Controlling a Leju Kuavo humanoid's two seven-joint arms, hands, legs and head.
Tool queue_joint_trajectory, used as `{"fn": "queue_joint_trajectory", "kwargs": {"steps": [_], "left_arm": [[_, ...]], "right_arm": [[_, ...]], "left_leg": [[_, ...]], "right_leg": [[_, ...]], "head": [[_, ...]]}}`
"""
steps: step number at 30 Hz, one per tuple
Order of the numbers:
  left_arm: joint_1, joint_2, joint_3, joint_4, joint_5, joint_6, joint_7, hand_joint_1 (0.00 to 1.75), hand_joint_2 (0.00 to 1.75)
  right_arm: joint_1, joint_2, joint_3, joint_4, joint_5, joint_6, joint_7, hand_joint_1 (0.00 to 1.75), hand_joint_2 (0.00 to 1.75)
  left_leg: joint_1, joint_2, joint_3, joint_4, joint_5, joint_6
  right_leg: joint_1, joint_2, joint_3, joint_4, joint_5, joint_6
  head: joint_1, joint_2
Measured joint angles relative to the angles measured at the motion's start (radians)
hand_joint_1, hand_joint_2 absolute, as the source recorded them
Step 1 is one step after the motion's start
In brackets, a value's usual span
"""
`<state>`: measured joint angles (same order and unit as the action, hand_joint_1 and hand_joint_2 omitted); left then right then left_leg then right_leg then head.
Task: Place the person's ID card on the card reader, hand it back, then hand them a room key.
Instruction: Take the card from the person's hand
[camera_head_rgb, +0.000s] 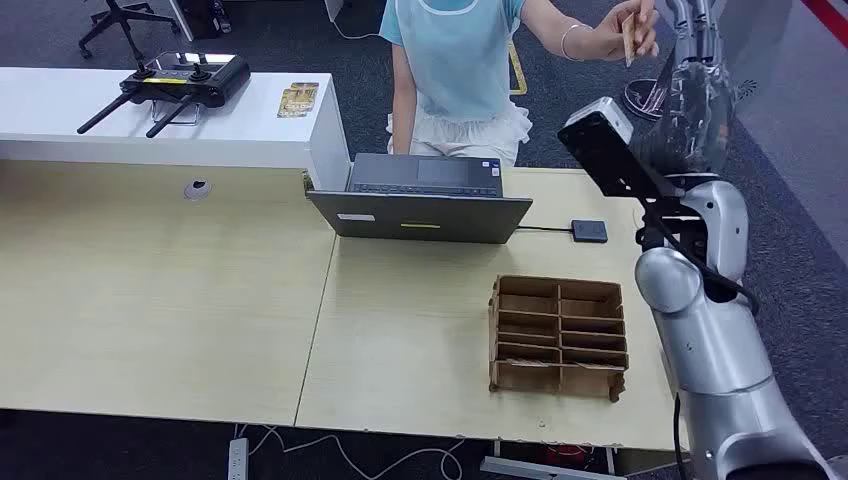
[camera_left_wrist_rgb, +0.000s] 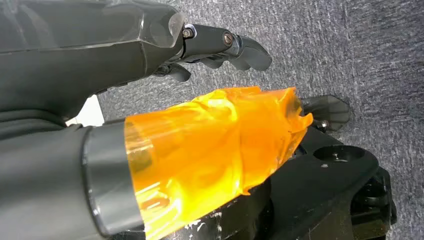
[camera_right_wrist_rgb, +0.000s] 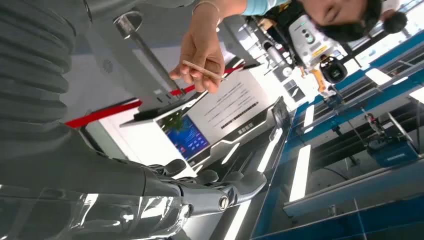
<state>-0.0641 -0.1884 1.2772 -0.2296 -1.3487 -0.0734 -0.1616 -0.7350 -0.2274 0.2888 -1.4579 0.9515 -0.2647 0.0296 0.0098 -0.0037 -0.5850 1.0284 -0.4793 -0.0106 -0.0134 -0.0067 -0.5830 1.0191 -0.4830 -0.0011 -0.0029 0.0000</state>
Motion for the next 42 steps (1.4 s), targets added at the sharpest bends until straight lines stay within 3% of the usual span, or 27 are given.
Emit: {"fn": "queue_joint_trajectory", "kwargs": {"steps": [17,27,39,42], "left_arm": [[-0.008,0.005,-0.028,0.0,-0.019,-0.012,0.01,0.0,0.0],[-0.009,0.005,-0.035,0.0,-0.021,-0.012,0.011,0.0,0.0],[-0.008,0.005,-0.041,0.0,-0.021,-0.012,0.011,0.0,0.0],[-0.008,0.005,-0.042,0.0,-0.018,-0.012,0.011,0.0,0.0]], "right_arm": [[-0.34,0.038,0.116,0.543,0.149,0.031,0.106,0.0,1.75],[-0.404,0.047,0.134,0.699,0.177,0.034,0.137,0.0,1.75],[-0.426,0.045,0.139,0.775,0.184,0.029,0.148,0.0,1.75],[-0.434,0.038,0.131,0.794,0.173,0.018,0.152,1.23,1.75]], "left_leg": [[0.0,-0.001,0.0,0.0,0.001,-0.001],[0.0,-0.001,0.0,0.001,0.001,-0.001],[0.0,-0.001,0.0,0.001,0.001,-0.001],[0.0,-0.001,0.0,0.001,0.001,-0.001]], "right_leg": [[0.0,-0.001,0.0,0.0,0.001,-0.001],[0.0,-0.001,0.0,0.0,0.001,-0.001],[0.0,-0.001,0.0,0.0,0.001,-0.001],[0.0,-0.001,0.0,0.0,0.001,-0.001]], "head": [[0.0,0.0],[0.0,0.0],[0.0,0.0],[0.0,0.0]]}}
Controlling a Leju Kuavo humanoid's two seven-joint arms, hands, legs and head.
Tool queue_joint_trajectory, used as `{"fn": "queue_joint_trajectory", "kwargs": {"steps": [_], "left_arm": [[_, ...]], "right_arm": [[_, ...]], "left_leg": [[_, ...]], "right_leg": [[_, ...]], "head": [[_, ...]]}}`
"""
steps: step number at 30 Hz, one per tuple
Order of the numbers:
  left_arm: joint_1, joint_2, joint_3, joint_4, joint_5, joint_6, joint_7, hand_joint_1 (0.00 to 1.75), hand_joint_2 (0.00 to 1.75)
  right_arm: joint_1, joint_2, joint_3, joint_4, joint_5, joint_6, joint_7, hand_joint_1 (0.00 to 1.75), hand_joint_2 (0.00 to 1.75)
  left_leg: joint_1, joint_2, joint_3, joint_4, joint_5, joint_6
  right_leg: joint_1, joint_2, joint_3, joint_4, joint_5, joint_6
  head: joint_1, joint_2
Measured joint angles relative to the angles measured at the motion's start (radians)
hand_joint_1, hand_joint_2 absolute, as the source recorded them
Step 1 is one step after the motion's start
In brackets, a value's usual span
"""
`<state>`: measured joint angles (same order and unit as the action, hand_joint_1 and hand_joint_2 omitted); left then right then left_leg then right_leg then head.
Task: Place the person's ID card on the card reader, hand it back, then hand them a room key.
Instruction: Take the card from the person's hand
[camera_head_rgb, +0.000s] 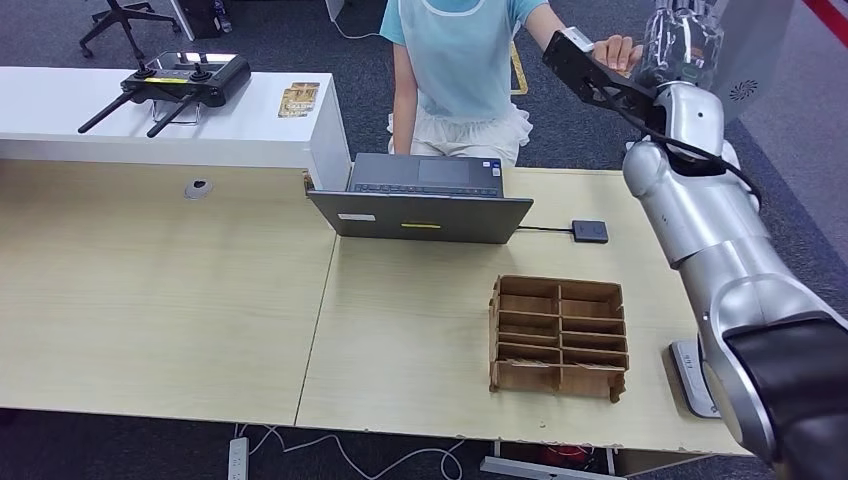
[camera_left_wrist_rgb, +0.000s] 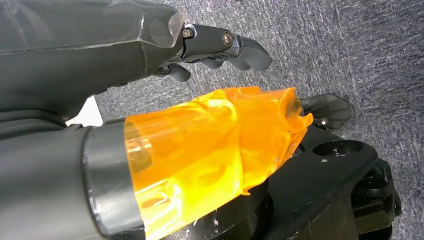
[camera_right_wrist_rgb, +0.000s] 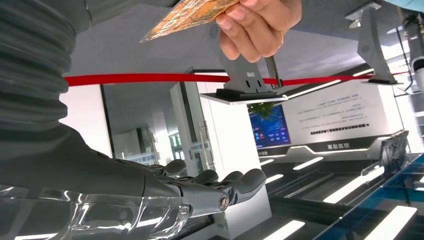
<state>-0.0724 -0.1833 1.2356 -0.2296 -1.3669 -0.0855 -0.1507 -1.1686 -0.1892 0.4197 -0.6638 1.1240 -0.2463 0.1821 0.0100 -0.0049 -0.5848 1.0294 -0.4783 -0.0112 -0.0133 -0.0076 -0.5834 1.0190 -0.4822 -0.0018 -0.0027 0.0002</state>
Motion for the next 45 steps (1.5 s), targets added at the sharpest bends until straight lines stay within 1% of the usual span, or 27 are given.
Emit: {"fn": "queue_joint_trajectory", "kwargs": {"steps": [1,2,10,28,32,36,39,42,45], "left_arm": [[0.0,0.0,0.0,0.0,0.001,0.0,0.0,0.0,0.0],[0.0,0.0,0.0,0.0,0.002,0.0,0.0,0.0,0.0],[0.0,0.0,0.0,0.0,0.003,0.0,0.0,0.0,0.0],[0.0,0.0,-0.002,0.0,0.002,0.001,0.001,0.0,0.0],[0.0,0.0,-0.004,0.0,0.001,0.003,0.003,0.0,0.0],[0.001,-0.001,-0.004,0.0,0.008,0.005,0.003,0.0,0.0],[0.001,-0.001,-0.004,0.0,0.022,0.005,0.003,0.0,0.0],[0.002,-0.002,-0.004,0.0,0.036,0.006,0.003,0.0,0.0],[0.004,-0.004,-0.004,0.0,0.05,0.01,0.002,0.0,0.0]], "right_arm": [[-0.003,-0.004,-0.005,0.006,-0.002,-0.004,0.002,1.67,1.75],[-0.005,-0.008,-0.011,0.012,-0.002,-0.008,0.003,1.75,1.75],[-0.008,-0.025,-0.046,0.04,-0.003,-0.033,-0.004,1.75,1.75],[-0.003,-0.026,-0.055,0.043,0.002,-0.044,-0.033,1.75,1.75],[0.012,-0.026,-0.071,0.036,-0.015,-0.066,-0.061,1.75,1.75],[0.033,-0.026,-0.097,0.007,-0.074,-0.089,-0.097,1.75,1.75],[0.061,-0.026,-0.132,-0.039,-0.155,-0.094,-0.135,1.75,1.75],[0.096,-0.027,-0.181,-0.1,-0.267,-0.07,-0.174,1.75,1.75],[0.134,-0.029,-0.234,-0.162,-0.391,-0.021,-0.208,1.75,1.75]], "left_leg": [[0.0,0.0,0.0,0.0,0.0,0.0],[0.0,0.0,0.0,0.0,0.0,0.0],[0.0,0.0,0.0,0.001,0.0,0.0],[0.0,0.0,0.0,0.0,0.0,0.0],[0.0,0.001,0.0,0.001,0.0,0.0],[0.0,0.0,0.0,0.001,0.0,0.0],[0.0,0.0,0.0,0.001,0.0,0.0],[0.0,0.0,0.0,0.001,0.0,0.0],[0.0,0.0,0.0,0.001,0.0,0.0]], "right_leg": [[0.0,0.0,0.0,0.0,0.0,0.0],[0.0,0.0,0.0,0.0,0.0,0.0],[0.0,0.001,0.0,0.0,0.0,0.0],[0.0,0.001,0.0,0.0,0.0,0.0],[0.0,0.001,0.0,0.0,0.0,0.0],[0.0,0.0,0.0,0.0,0.0,0.0],[0.0,0.0,0.0,0.0,0.0,0.0],[0.0,0.0,0.0,0.0,0.0,0.0],[0.0,0.0,0.0,0.0,0.0,0.0]], "head": [[0.0,0.0],[0.0,0.0],[0.0,0.0],[0.0,0.0],[0.0,0.0],[0.0,0.0],[0.0,0.0],[0.0,0.0],[0.0,0.0]]}}
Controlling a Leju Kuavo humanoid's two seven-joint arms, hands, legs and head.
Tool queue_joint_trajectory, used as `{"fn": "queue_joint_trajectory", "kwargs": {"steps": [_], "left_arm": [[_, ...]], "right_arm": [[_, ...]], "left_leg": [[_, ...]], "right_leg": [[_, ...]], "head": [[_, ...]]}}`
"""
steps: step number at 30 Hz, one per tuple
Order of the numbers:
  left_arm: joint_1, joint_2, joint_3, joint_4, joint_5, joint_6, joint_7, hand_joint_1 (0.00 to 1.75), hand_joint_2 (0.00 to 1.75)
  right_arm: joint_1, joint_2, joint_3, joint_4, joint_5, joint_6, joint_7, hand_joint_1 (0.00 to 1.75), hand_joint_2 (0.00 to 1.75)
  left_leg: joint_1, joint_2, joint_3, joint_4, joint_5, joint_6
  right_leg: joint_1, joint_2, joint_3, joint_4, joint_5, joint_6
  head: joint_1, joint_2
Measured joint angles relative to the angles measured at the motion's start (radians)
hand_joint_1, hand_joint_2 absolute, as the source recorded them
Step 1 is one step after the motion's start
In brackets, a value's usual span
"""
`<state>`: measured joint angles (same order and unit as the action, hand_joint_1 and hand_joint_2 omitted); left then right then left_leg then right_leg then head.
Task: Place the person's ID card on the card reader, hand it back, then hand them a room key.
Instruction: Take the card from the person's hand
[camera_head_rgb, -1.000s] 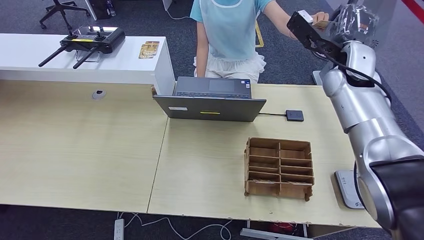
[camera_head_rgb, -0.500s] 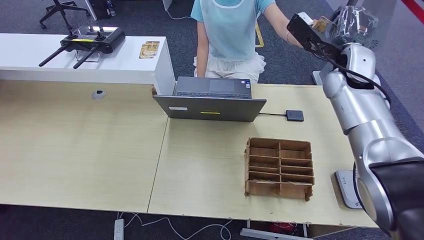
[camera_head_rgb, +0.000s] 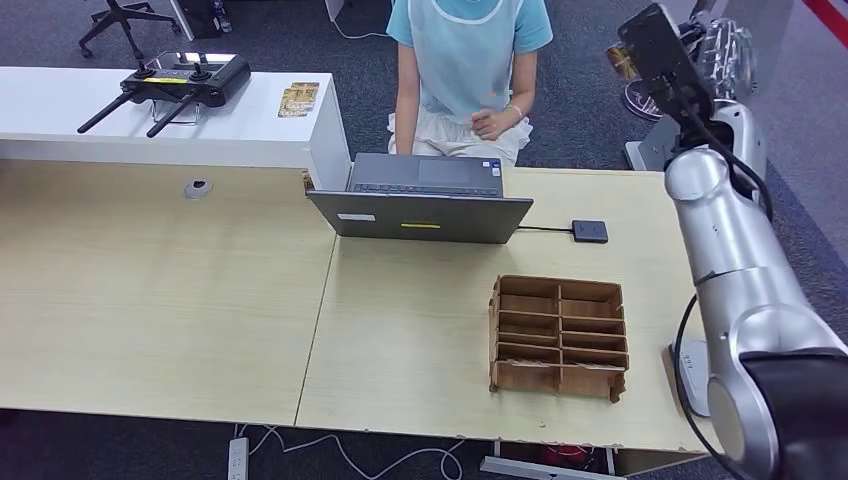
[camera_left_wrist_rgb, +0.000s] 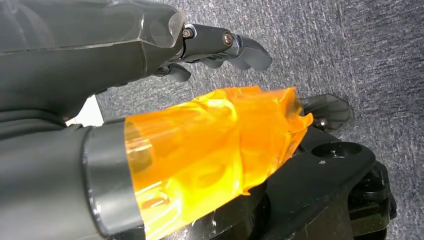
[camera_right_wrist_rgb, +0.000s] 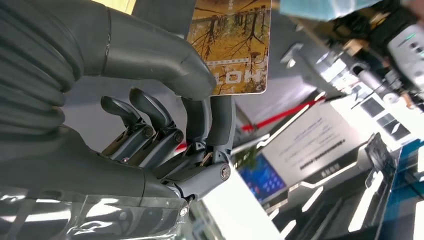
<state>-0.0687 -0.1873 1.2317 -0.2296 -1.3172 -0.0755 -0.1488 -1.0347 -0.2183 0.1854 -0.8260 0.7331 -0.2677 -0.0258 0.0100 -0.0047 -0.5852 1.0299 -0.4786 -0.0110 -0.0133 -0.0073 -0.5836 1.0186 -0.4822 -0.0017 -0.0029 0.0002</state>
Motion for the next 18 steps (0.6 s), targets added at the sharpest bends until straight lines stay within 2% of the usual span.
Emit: {"fn": "queue_joint_trajectory", "kwargs": {"steps": [5,10,18], "left_arm": [[0.006,0.0,0.0,0.0,0.016,0.004,-0.001,0.0,0.0],[0.013,0.0,0.0,0.0,0.028,0.004,-0.001,0.0,0.0],[0.017,0.0,0.009,0.0,0.046,0.006,-0.001,0.0,0.0]], "right_arm": [[0.064,-0.018,-0.083,-0.093,-0.196,0.099,-0.041,1.75,1.75],[0.137,-0.059,-0.147,-0.174,-0.353,0.204,-0.063,1.75,1.75],[0.246,-0.15,-0.202,-0.251,-0.492,0.292,-0.057,1.75,1.75]], "left_leg": [[0.0,0.0,0.0,0.0,0.0,0.0],[0.0,-0.001,-0.001,0.0,-0.001,0.001],[0.0,-0.001,-0.001,0.0,-0.001,0.001]], "right_leg": [[0.0,0.0,0.0,0.0,0.0,0.0],[0.0,-0.001,0.0,-0.001,0.0,0.0],[0.0,-0.001,0.0,-0.001,0.0,0.0]], "head": [[0.0,0.0],[0.0,0.0],[0.0,0.0]]}}
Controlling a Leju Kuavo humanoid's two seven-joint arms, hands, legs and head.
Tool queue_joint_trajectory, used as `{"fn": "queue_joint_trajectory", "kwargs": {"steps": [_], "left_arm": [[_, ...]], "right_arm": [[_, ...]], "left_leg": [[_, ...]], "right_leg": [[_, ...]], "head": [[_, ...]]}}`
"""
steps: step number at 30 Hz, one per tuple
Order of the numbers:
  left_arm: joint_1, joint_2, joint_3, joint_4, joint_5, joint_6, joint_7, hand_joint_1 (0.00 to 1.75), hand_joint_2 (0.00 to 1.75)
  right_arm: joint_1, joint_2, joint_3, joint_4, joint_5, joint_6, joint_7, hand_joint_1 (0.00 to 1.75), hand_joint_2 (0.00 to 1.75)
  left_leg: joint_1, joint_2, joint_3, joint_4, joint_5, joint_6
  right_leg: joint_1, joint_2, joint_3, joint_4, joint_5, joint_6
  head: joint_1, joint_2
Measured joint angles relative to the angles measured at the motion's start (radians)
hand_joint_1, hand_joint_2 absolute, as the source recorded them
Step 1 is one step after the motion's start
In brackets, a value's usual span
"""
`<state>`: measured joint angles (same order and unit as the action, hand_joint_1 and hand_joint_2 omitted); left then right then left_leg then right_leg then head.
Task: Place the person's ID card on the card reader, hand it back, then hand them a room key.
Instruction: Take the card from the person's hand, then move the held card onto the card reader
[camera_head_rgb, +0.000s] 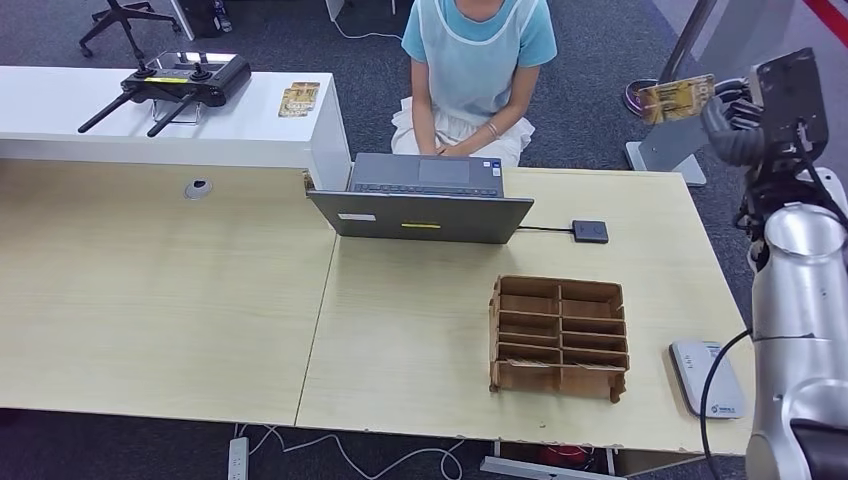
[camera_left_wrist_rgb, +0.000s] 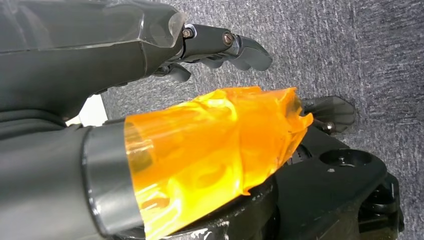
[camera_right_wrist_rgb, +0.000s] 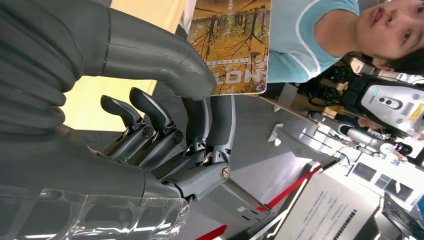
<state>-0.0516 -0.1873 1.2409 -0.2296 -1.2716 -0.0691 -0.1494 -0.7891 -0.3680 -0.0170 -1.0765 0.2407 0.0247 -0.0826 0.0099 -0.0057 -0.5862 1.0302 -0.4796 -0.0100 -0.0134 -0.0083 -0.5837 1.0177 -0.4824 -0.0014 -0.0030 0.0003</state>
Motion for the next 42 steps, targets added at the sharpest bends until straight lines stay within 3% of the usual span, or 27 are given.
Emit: {"fn": "queue_joint_trajectory", "kwargs": {"steps": [10,16,31,36,42], "left_arm": [[0.006,0.0,0.017,0.0,0.013,0.0,0.004,0.0,0.0],[0.01,0.0,0.026,0.0,0.022,0.003,0.004,0.0,0.0],[0.012,0.0,0.048,0.0,0.028,0.007,0.008,0.0,0.0],[0.012,0.001,0.05,0.0,0.029,0.007,0.008,0.0,0.0],[0.013,0.002,0.051,0.0,0.029,0.007,0.007,0.0,0.0]], "right_arm": [[0.1,-0.081,-0.057,-0.016,-0.11,0.057,0.004,1.75,1.75],[0.227,-0.128,-0.125,-0.028,-0.197,0.089,-0.005,1.75,1.75],[0.476,-0.172,-0.247,-0.065,-0.245,0.143,0.017,1.75,1.75],[0.526,-0.184,-0.261,-0.066,-0.284,0.212,0.012,1.75,1.75],[0.559,-0.212,-0.27,-0.061,-0.401,0.359,-0.008,1.75,1.75]], "left_leg": [[0.0,-0.001,0.0,0.0,0.0,0.0],[0.0,-0.002,-0.001,0.0,-0.001,0.001],[0.0,-0.002,-0.001,0.0,-0.001,0.002],[0.0,-0.002,-0.001,0.0,-0.002,0.002],[0.0,-0.002,-0.001,0.0,-0.002,0.002]], "right_leg": [[0.0,-0.001,0.0,0.0,0.0,0.0],[0.0,-0.002,0.0,-0.001,-0.001,0.002],[0.0,-0.002,0.0,-0.001,-0.002,0.002],[0.0,-0.001,0.0,-0.001,-0.002,0.002],[0.0,-0.001,0.0,-0.001,-0.002,0.002]], "head": [[0.0,0.0],[0.0,0.0],[0.0,0.0],[0.0,0.0],[0.0,0.0]]}}
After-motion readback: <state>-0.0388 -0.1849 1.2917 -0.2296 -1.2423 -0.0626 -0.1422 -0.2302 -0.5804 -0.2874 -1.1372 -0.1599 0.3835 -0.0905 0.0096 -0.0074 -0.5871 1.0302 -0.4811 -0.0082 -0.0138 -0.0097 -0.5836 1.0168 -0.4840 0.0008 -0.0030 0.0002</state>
